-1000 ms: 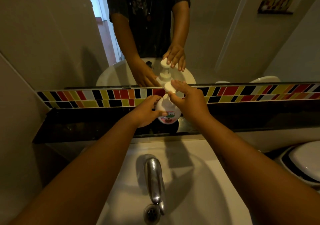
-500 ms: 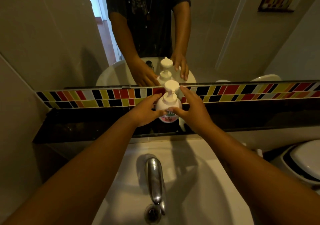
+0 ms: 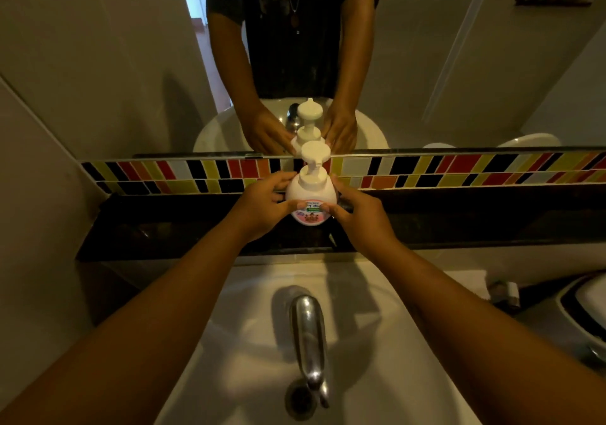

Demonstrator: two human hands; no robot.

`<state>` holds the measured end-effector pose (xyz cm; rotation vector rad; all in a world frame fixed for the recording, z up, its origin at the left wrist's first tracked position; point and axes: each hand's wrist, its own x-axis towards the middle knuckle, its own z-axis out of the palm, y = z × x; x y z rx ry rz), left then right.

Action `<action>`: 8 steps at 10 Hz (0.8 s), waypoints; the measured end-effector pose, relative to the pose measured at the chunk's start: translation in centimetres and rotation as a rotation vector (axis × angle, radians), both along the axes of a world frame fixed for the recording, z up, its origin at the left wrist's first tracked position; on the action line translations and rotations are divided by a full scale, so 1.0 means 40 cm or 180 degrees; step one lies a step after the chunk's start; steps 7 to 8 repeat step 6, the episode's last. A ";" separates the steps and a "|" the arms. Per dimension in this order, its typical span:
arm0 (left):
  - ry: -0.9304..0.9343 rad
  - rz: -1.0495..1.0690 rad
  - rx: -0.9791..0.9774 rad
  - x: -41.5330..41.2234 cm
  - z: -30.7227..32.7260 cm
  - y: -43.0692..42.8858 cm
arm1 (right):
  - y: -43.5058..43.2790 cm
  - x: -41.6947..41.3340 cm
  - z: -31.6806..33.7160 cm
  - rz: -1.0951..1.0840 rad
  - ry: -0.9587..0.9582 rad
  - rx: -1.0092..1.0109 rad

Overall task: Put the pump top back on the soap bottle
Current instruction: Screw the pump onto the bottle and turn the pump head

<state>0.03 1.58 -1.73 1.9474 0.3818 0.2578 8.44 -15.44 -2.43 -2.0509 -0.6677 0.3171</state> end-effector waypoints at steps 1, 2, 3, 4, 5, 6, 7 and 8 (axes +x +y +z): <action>-0.0060 0.0089 0.0025 -0.022 -0.005 0.036 | 0.042 -0.009 -0.011 0.0100 -0.0023 0.0031; -0.0073 0.0175 -0.0016 -0.036 -0.011 0.060 | 0.070 -0.016 -0.015 0.0122 -0.0097 -0.0025; -0.0094 0.0256 -0.0096 -0.033 -0.018 0.069 | 0.083 -0.015 -0.015 0.0106 -0.0134 -0.0062; -0.0100 0.0338 -0.0164 -0.023 -0.020 0.064 | 0.090 -0.007 -0.015 0.0075 -0.0148 -0.0135; -0.0074 0.0310 -0.0233 -0.009 -0.028 0.072 | 0.097 0.001 -0.024 0.0090 -0.0128 -0.0219; -0.0012 0.0314 -0.0189 -0.007 -0.026 0.069 | 0.095 0.007 -0.016 0.0190 -0.0175 -0.0337; -0.0012 0.0314 -0.0189 -0.007 -0.026 0.069 | 0.095 0.007 -0.016 0.0190 -0.0175 -0.0337; -0.0012 0.0314 -0.0189 -0.007 -0.026 0.069 | 0.095 0.007 -0.016 0.0190 -0.0175 -0.0337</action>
